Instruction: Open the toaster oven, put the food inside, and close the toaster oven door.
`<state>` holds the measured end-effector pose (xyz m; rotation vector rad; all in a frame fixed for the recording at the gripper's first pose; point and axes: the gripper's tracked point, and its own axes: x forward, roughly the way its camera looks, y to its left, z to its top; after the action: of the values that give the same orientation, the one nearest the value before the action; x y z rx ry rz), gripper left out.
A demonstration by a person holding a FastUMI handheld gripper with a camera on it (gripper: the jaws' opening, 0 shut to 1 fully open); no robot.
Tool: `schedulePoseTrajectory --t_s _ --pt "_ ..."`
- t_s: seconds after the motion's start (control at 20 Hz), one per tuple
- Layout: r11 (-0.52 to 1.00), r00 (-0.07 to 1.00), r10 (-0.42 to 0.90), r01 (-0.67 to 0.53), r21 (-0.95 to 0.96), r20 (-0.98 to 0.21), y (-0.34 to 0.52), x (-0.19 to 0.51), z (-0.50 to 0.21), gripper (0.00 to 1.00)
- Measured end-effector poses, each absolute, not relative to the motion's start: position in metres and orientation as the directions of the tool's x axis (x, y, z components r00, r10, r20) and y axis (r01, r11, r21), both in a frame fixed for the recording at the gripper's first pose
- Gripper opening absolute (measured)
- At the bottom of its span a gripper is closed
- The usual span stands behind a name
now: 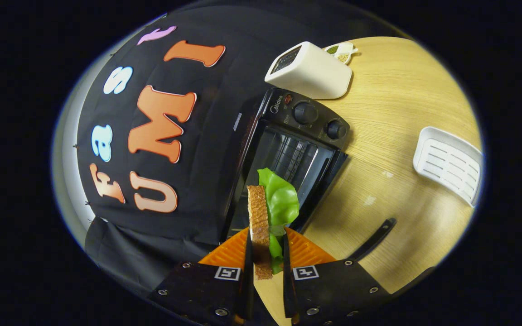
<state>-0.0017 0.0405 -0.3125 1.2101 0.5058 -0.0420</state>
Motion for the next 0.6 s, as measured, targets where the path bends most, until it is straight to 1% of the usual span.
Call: schedulePoseTrajectory --t_s 0.25,0.45,0.6 --pt "0.368 0.904 0.111 0.348 0.862 -0.413 0.046 0.045 -0.344 0.28" --pt "0.271 0.906 0.088 0.379 0.885 -0.415 0.060 0.068 -0.365 0.28" --pt "0.180 0.916 0.066 0.378 0.908 -0.395 0.066 0.087 -0.369 0.29"
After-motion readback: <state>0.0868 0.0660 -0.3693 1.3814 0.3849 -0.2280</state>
